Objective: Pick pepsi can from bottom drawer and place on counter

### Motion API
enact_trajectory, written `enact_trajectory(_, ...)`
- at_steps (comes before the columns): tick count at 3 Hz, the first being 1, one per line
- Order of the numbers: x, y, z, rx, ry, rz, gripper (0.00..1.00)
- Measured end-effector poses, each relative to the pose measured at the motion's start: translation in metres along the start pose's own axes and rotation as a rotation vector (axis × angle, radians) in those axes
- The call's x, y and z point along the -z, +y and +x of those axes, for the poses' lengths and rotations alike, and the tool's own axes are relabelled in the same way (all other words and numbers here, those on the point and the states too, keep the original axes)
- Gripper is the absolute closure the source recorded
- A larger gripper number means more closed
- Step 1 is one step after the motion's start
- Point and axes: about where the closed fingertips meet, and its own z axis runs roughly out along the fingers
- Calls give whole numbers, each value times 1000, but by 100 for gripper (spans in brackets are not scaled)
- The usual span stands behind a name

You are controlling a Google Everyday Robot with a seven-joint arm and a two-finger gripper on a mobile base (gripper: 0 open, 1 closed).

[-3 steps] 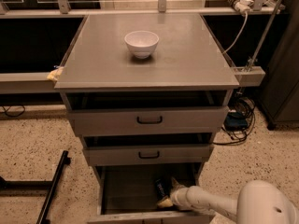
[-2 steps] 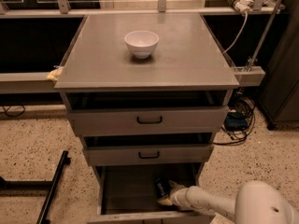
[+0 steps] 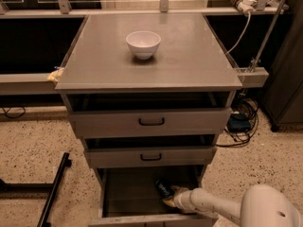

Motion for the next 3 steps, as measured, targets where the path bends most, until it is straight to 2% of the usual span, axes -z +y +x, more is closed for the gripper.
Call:
enact_trajectory(1,13,-8,-6,18,-43,-27,100)
enact_trajectory(2,44,-3,-18,57,-87,-124,100)
enact_trajectory(3,81,23,-18,81,-81,-278,100)
